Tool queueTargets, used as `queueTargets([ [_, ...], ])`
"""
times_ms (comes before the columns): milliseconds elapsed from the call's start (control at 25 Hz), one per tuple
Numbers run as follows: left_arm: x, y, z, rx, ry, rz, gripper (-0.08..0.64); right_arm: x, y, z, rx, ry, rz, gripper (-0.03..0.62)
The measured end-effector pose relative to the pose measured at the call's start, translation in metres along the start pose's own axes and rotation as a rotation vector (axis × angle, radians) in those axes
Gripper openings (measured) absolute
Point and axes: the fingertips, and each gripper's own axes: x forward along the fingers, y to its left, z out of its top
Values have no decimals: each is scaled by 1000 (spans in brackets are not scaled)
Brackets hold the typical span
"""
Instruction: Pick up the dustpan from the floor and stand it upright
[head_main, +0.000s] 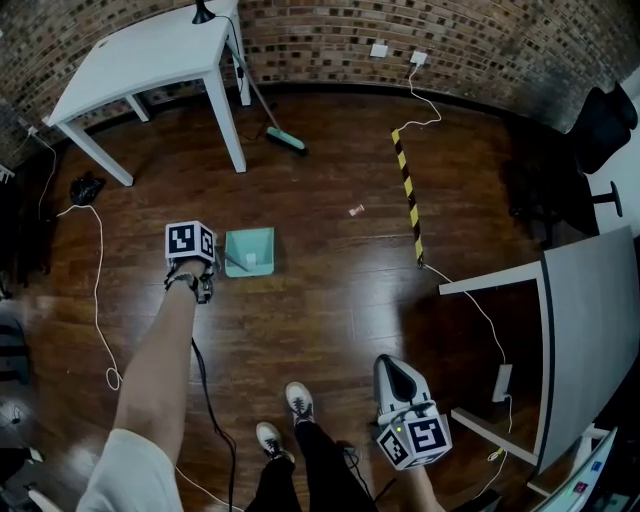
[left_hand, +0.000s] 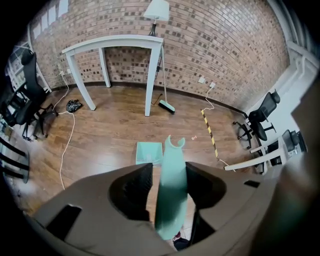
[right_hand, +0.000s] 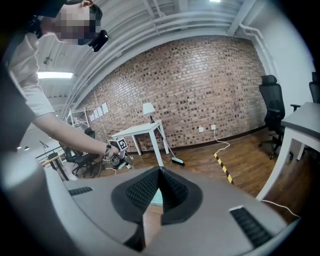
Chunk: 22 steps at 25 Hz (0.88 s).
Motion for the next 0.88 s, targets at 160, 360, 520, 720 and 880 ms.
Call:
queueTargets([
  [160,2,8,-1,-46,-2,-26,261,14,11,3,-9,3,34,-12],
  [360,-14,19,19,15,-73,39,270,34,24,7,-16,12,68,-12],
  [520,-38,22,43,91,-160,92,272,51,40,11,-21,13,93,-12],
  [720,-80,26,59,90,-279,88,273,59,58,15,-29,5,119,-12],
  [880,-110,27,48,11,-341,14,273,58,63,18,-25,-5,115,-12],
])
